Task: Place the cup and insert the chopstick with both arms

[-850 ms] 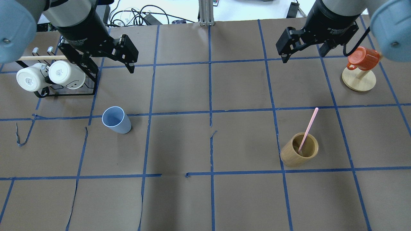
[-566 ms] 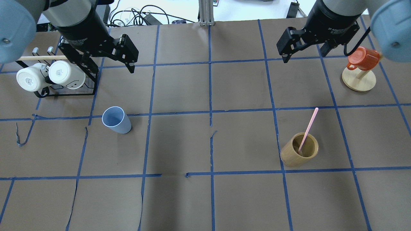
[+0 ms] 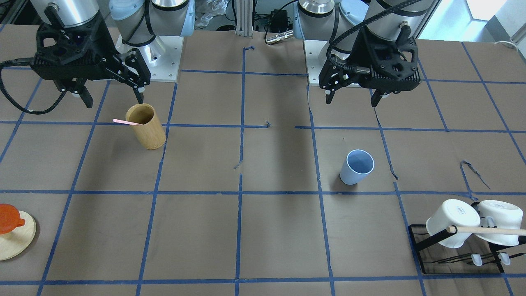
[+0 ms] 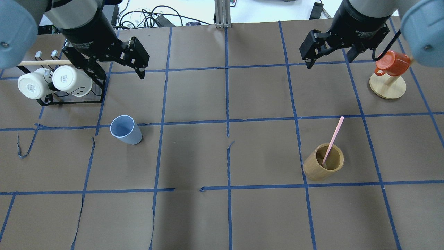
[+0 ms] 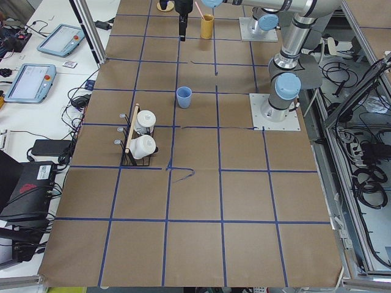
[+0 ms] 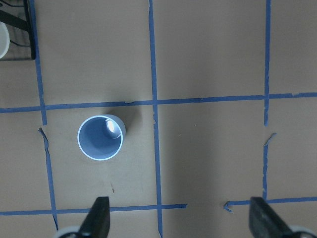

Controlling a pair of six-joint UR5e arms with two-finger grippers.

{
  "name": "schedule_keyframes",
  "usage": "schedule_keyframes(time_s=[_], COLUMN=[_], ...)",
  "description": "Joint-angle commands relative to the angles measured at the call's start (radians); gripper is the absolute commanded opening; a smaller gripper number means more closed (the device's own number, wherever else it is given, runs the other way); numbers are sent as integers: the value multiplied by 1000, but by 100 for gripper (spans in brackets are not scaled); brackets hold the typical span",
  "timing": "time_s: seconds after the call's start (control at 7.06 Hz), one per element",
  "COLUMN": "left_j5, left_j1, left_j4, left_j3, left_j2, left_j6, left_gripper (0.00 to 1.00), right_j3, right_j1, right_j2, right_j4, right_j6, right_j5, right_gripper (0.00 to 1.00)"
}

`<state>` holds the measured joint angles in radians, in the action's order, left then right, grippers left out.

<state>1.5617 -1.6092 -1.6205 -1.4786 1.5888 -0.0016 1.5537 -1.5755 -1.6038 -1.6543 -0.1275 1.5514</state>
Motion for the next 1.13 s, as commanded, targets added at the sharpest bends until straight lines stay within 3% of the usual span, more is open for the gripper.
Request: schedule_keyframes(time_s=[0.0, 0.42, 0.99], left_j5=[-2, -2, 0], left_j1=[0, 0, 0], left_j4=[1, 1, 1], left_j3=[0, -2, -2], left_j2=[0, 0, -1], left_j6=[0, 0, 0], left_gripper=[100, 100, 100], right_j3=[0, 0, 43], right_j1=[0, 3, 25], right_j2=[-1, 1, 1], right_j4=[-5, 87, -1], right_j6=[0, 9, 14], right_j5=[6, 7, -1], right_gripper=[100, 100, 100])
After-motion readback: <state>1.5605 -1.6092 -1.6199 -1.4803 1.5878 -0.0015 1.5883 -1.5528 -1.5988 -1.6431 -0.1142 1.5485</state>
